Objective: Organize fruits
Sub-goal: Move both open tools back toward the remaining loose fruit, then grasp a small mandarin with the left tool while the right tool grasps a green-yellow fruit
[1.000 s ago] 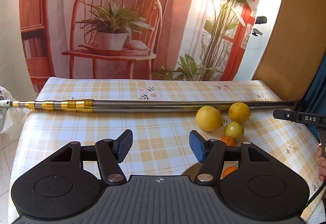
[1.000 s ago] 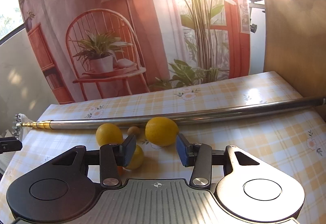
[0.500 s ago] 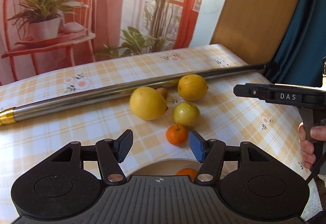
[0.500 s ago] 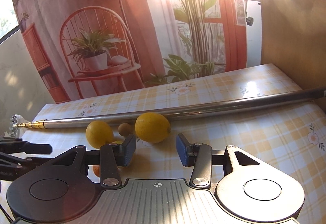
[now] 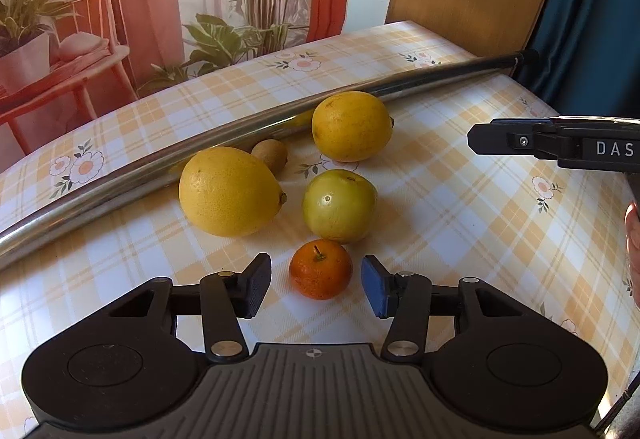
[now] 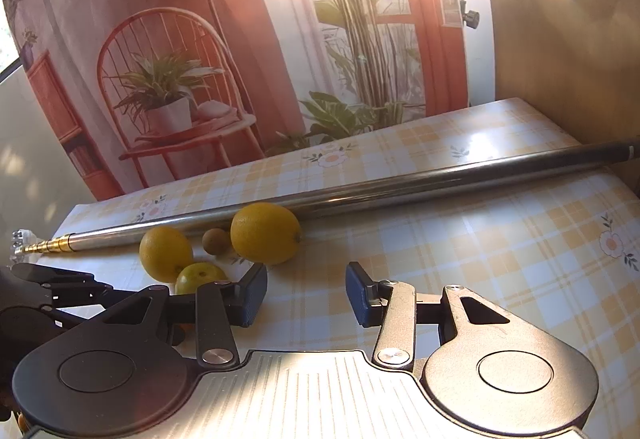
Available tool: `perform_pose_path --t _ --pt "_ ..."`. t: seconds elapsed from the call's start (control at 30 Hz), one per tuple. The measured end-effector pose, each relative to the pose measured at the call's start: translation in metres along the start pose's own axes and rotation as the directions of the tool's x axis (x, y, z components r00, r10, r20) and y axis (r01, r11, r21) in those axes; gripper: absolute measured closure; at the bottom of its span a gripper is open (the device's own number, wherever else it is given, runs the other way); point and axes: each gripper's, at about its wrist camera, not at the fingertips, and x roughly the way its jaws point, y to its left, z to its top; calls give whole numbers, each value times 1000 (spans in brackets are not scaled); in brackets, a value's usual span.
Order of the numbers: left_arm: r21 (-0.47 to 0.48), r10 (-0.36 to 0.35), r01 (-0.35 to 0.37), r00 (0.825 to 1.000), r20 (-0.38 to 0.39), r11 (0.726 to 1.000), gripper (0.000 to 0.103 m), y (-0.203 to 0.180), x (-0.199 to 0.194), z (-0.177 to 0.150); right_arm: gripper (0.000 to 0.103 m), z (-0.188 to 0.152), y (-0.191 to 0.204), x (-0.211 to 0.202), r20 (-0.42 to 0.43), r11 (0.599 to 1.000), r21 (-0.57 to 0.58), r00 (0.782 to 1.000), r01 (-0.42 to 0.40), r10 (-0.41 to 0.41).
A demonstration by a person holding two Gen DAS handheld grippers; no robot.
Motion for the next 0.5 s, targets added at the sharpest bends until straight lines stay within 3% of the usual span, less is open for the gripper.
perform_pose_path --t 0.17,0.27,0.5 --pt "0 -6 6 1000 -11 1000 54 -1 8 1 62 -2 -3 3 -9 1000 6 1000 0 0" --pt "8 -5 5 1000 0 1000 66 -2 9 2 62 -3 -2 5 -15 1000 10 1000 -2 2" --pt "12 -1 1 1000 21 1000 67 0 0 -5 62 -5 1 6 -26 1000 4 1000 -13 13"
